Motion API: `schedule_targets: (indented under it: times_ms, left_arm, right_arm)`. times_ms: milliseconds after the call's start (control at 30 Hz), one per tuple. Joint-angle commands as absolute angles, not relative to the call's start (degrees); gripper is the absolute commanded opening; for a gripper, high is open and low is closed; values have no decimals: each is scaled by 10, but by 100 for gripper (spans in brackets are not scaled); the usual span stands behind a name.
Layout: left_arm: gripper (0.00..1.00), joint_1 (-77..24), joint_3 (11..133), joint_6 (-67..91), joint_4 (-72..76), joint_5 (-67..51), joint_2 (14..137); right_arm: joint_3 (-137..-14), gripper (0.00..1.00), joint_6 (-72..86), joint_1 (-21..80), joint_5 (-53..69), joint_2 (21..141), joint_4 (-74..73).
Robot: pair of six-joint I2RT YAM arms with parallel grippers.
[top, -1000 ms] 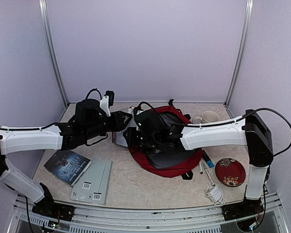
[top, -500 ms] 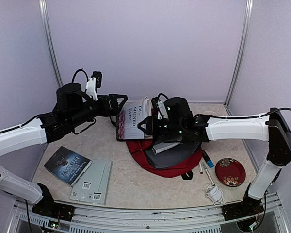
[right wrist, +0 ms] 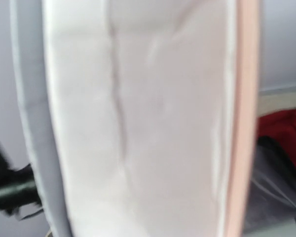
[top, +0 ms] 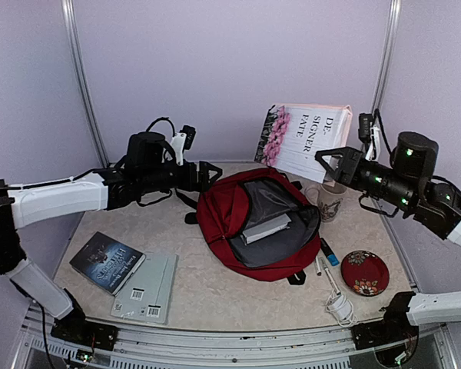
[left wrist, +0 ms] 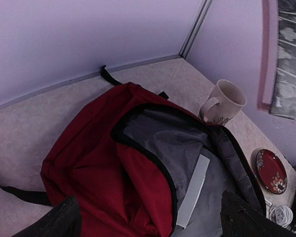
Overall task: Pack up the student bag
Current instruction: Pass from the left arm to the right, then pick up the largest pocket of the bag from the student bag.
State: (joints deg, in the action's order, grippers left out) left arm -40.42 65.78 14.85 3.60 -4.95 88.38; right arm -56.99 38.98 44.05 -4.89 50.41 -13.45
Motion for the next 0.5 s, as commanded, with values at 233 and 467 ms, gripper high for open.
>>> schedule_targets:
  times_ms: [233, 467]
  left_arm:
    - [98, -451, 869, 92, -95, -86, 1126]
    - [95, -444, 958, 98, -154, -91, 1230]
  right_arm:
    - [-477, 24, 497, 438, -157, 287, -395]
    - [-460, 24, 484, 438, -160, 277, -397]
